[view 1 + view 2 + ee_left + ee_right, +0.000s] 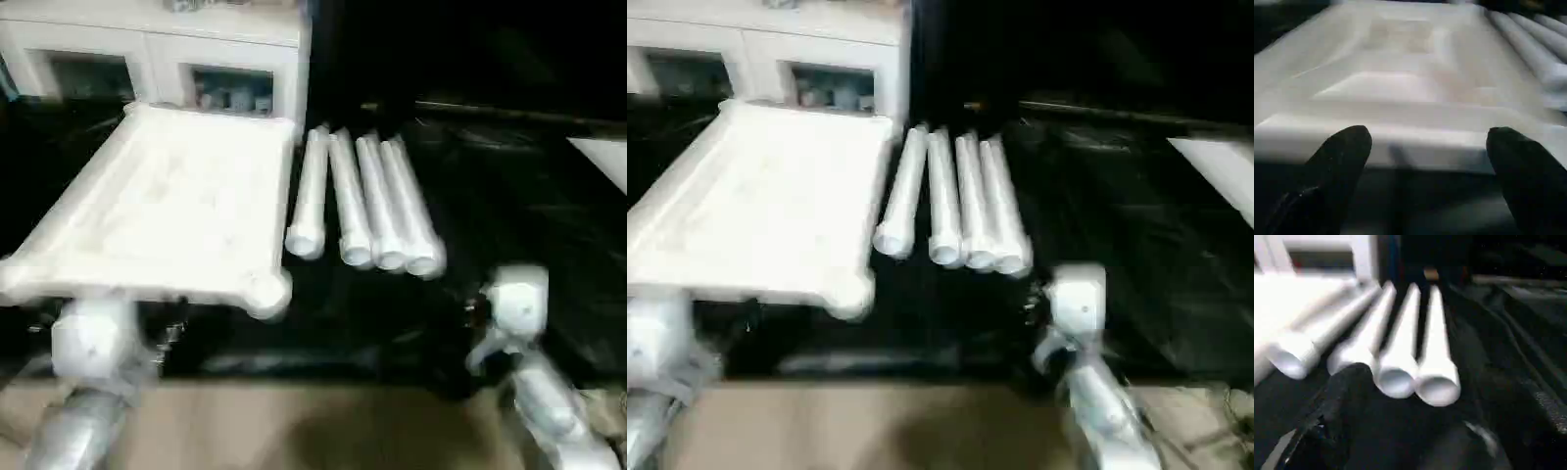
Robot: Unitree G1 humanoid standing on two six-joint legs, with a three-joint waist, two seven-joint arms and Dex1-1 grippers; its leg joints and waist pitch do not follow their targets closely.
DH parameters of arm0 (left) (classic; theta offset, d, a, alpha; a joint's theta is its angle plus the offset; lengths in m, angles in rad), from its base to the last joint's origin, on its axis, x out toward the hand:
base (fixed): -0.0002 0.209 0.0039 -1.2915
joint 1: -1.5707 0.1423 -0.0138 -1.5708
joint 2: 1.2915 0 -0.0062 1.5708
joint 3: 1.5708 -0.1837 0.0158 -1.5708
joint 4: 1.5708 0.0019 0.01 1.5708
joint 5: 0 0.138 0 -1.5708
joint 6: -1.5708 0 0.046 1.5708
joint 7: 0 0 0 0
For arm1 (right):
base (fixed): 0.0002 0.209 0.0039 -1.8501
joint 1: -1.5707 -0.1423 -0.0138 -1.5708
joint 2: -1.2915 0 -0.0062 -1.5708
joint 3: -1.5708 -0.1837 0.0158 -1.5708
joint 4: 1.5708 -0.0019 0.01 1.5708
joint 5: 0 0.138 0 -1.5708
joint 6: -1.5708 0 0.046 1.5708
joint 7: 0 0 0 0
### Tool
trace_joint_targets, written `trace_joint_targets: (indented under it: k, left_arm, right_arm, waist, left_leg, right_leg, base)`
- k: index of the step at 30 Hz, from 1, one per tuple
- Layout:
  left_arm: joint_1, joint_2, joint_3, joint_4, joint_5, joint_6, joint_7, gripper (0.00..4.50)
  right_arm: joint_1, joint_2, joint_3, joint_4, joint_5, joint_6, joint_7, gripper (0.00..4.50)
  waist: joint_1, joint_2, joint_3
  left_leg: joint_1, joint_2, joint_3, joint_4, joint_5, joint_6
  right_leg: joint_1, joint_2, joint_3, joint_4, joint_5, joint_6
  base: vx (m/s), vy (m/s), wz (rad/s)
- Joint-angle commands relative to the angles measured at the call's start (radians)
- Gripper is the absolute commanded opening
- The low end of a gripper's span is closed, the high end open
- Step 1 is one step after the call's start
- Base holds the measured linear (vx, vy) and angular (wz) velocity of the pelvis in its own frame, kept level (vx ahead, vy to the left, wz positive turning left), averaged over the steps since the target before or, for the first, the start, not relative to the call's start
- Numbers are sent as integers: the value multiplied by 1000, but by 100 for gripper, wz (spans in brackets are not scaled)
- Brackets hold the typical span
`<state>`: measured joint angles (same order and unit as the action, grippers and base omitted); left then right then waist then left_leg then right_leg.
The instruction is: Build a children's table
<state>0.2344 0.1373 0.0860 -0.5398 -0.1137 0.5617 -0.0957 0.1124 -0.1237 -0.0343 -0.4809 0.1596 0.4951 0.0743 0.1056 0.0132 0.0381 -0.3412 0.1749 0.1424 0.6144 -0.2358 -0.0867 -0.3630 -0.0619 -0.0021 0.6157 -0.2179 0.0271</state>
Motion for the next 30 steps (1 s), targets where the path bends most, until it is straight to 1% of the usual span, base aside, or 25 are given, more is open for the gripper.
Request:
trace_joint_targets:
  k: [1,2,3,4,5,6,8,10,11,12,13,14,15,16,17,19,21,22,24,25,26,27,28,29,30]
  left_arm:
    - [32,10,-12,-13,24,37,8,433]
    - [32,11,-11,-12,24,36,7,433]
    - [33,11,-9,-12,23,36,8,433]
    - [32,12,-6,-11,22,35,8,433]
    - [32,13,-4,-12,21,34,7,433]
    - [27,11,0,-18,20,48,12,450]
    - [-3,5,9,-44,15,122,37,450]
    - [-34,-14,46,-52,-28,120,39,450]
    - [-41,-16,53,-52,-38,111,37,450]
    - [-60,-14,62,-40,-44,75,27,450]
    - [-69,-13,65,-32,-50,59,19,450]
    - [-85,6,58,-12,-33,41,11,450]
    - [-98,19,52,1,-21,34,7,450]
    - [-127,33,51,40,-5,1,6,450]
    - [-147,39,53,63,2,-17,7,450]
    - [-218,49,74,158,33,-86,40,450]
    - [-244,48,86,203,57,-121,73,450]
    - [-254,47,87,222,64,-137,86,450]
    - [-261,57,75,239,82,-159,88,450]
    - [-270,64,60,239,91,-162,84,450]
    - [-285,71,52,241,96,-168,79,450]
    - [-285,71,52,241,96,-168,79,450]
    - [-306,76,51,255,84,-182,58,450]
    - [-310,75,53,260,80,-186,53,450]
    - [-313,89,37,269,107,-212,52,450]
  right_arm:
    - [27,-16,-44,0,24,41,-6,387]
    - [28,-14,-45,0,25,41,-7,387]
    - [28,-12,-47,0,28,41,-9,387]
    - [29,-8,-52,0,37,41,-11,387]
    - [30,-7,-56,-2,41,40,-11,387]
    - [28,-3,-60,-10,42,51,-12,414]
    - [13,6,-72,-47,49,111,-21,421]
    - [-25,-5,-71,-44,62,93,-6,434]
    - [-38,-8,-70,-36,64,85,0,434]
    - [-70,-15,-67,-6,71,60,22,443]
    - [-83,-16,-66,6,77,45,34,443]
    - [-105,-32,-50,36,51,44,36,443]
    - [-121,-44,-40,56,32,47,34,443]
    - [-154,-68,-12,99,3,51,47,443]
    - [-177,-79,1,124,-10,49,55,443]
    - [-261,-68,5,203,-6,-13,85,443]
    - [-291,-58,9,239,-19,-36,75,443]
    - [-304,-58,12,260,-35,-55,61,443]
    - [-318,-48,6,289,-35,-125,64,443]
    - [-332,-30,-22,300,7,-123,67,443]
    - [-350,-39,-24,306,4,-106,57,443]
    - [-350,-39,-24,306,4,-106,57,443]
    - [-362,-45,-28,316,-4,-63,37,443]
    - [-364,-43,-30,320,-3,-55,35,443]
    - [-352,-29,-43,326,7,-52,38,443]
  waist:
    - [-4,-2,-32]
    - [-12,3,-34]
    - [-14,1,-35]
    - [-17,8,-41]
    - [-17,13,-43]
    - [-19,12,-42]
    - [-23,12,-37]
    - [-21,10,-38]
    - [-20,13,-37]
    - [-22,-14,-36]
    - [-16,4,-38]
    - [-18,-12,-38]
    - [-16,-15,-39]
    - [-15,-21,-40]
    - [-14,-19,-43]
    - [-14,-27,-45]
    - [-12,-23,-51]
    - [-12,-28,-51]
    - [-10,-26,-57]
    - [-11,-16,-58]
    - [-15,-21,-59]
    - [-15,-21,-59]
    - [-6,-30,-59]
    - [1,-33,-57]
    - [9,-35,-57]
  left_leg:
    - [-13,31,-13,-92,-198,-16]
    - [-19,24,-10,-89,-182,-16]
    - [-19,21,-8,-86,-180,-14]
    - [-17,19,-8,-81,-172,-13]
    - [-22,21,-11,-81,-141,-12]
    - [-22,22,-11,-80,-137,-12]
    - [-19,21,-10,-82,-166,-17]
    - [-16,22,-10,-83,-185,-21]
    - [-17,23,-11,-84,-184,-23]
    - [-18,23,-7,-84,-184,-14]
    - [-17,23,-9,-85,-169,-14]
    - [-17,25,-6,-84,-168,-8]
    - [-18,24,-8,-85,-153,-8]
    - [-16,24,-6,-84,-140,-8]
    - [-14,22,-8,-84,-128,-12]
    - [-11,22,-6,-83,-131,-12]
    - [-10,25,-6,-80,-111,-13]
    - [-13,25,-6,-79,-74,-11]
    - [-12,25,-5,-75,-43,-11]
    - [-12,25,-4,-73,-26,-8]
    - [-13,20,3,-69,-23,9]
    - [-13,20,3,-69,-23,9]
    - [-21,12,12,-63,-22,81]
    - [-30,10,14,-58,-30,134]
    - [-35,10,13,-51,-32,155]
  right_leg:
    - [20,-46,27,-67,-130,-93]
    - [22,-44,30,-68,-138,-92]
    - [21,-44,31,-71,-150,-86]
    - [18,-45,33,-71,-168,-80]
    - [19,-44,30,-68,-141,-78]
    - [17,-42,29,-68,-129,-79]
    - [13,-36,27,-67,-156,-80]
    - [11,-39,26,-70,-203,-84]
    - [10,-39,25,-71,-211,-85]
    - [11,-37,25,-76,-217,-80]
    - [9,-40,26,-71,-211,-82]
    - [8,-40,25,-74,-207,-80]
    - [11,-40,25,-69,-193,-78]
    - [8,-38,24,-71,-172,-77]
    - [10,-39,23,-63,-155,-79]
    - [9,-42,23,-62,-135,-89]
    - [11,-45,24,-53,-65,-107]
    - [15,-44,22,-49,6,-114]
    - [17,-44,20,-42,85,-125]
    - [17,-41,20,-37,128,-133]
    - [19,-44,23,-39,146,-139]
    - [19,-44,23,-39,146,-139]
    - [30,-67,38,-48,128,-160]
    - [37,-91,51,-62,75,-178]
    - [42,-107,59,-71,40,-182]
  base:
    - [0,0,0]
    - [0,0,0]
    - [0,0,0]
    - [0,0,0]
    - [0,0,0]
    - [0,0,0]
    - [0,0,0]
    - [0,0,0]
    - [0,0,0]
    - [0,0,0]
    - [0,0,0]
    - [0,0,0]
    - [0,0,0]
    - [0,0,0]
    - [0,0,0]
    - [0,0,0]
    - [0,0,0]
    - [0,0,0]
    - [0,0,0]
    - [0,0,0]
    - [0,0,0]
    - [0,0,0]
    - [0,0,0]
    - [0,0,0]
    - [0,0,0]
